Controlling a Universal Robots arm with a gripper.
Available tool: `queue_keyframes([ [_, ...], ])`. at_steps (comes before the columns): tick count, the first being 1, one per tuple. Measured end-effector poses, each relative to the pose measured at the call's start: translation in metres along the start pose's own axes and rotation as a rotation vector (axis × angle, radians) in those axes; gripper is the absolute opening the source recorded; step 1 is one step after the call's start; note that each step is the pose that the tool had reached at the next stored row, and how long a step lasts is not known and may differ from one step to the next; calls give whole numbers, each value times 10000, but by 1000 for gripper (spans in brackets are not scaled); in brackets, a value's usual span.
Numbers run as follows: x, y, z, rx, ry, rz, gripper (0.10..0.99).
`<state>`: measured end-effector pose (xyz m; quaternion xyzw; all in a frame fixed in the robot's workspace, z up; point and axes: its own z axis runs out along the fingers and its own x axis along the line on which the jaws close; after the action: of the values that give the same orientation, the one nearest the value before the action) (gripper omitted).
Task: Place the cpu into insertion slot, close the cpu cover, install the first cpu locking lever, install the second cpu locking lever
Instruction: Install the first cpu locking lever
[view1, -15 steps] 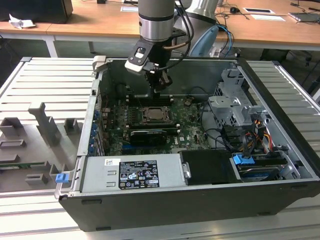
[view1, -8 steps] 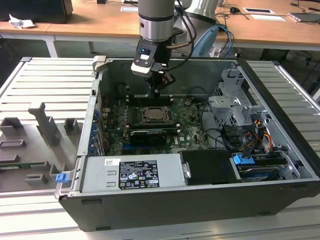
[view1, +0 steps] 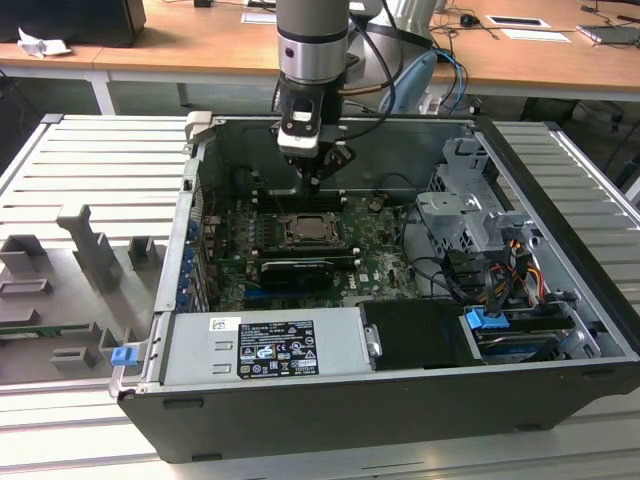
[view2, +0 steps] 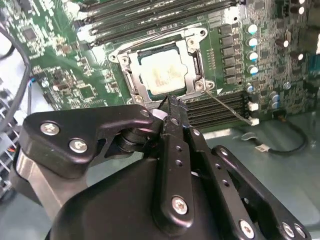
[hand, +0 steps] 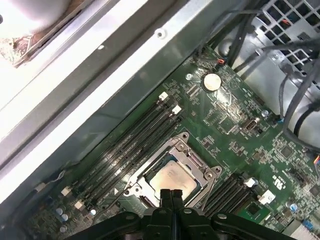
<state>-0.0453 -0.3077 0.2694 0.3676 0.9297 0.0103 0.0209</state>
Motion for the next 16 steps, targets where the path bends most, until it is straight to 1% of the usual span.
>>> queue_keyframes([
  [2,0,0,0,-20,22,-636,106],
  [3,0,0,0,-26,28,-808,106],
  [6,0,0,0,-58,64,-1846,106],
  [8,0,0,0,-68,74,-2147,106],
  [11,0,0,0,-93,102,-2977,106],
  [14,0,0,0,-110,121,-3504,106],
  [16,0,0,0,-126,138,-3994,106],
])
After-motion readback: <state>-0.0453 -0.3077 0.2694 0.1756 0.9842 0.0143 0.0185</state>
